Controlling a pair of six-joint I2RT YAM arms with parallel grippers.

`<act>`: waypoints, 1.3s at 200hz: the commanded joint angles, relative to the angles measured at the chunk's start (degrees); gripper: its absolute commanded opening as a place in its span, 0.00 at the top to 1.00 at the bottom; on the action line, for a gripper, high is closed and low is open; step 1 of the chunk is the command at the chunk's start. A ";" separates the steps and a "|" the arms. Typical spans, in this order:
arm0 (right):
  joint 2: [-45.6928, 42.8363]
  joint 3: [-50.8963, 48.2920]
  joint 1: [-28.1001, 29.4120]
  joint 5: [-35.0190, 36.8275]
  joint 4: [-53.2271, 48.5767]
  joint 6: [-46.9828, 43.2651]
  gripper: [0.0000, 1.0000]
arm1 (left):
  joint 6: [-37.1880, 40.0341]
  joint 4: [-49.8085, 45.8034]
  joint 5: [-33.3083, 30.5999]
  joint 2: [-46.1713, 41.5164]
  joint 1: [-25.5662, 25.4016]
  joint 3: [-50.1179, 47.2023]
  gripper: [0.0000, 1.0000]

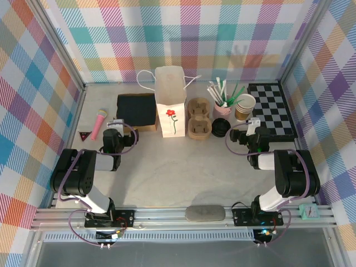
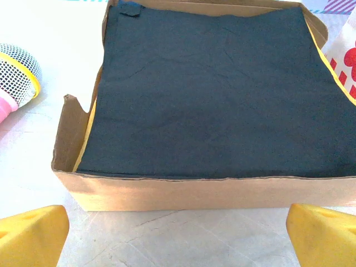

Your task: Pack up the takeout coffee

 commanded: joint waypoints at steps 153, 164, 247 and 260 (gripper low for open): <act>-0.84 0.66 -0.07 -1.20 0.32 0.72 0.01 | -0.46 -0.06 0.77 -0.67 0.61 0.12 0.00; -0.80 0.66 -0.02 -1.19 0.32 0.73 0.01 | -0.42 -0.08 0.80 -0.67 0.56 0.12 0.00; -1.80 0.25 0.01 -1.23 0.63 0.62 0.01 | -1.07 -0.16 -4.58 -1.38 -0.25 -0.11 0.00; -6.26 0.13 0.36 -2.01 -2.76 -0.12 0.01 | -1.89 -2.27 -7.85 -3.86 -0.69 0.04 0.00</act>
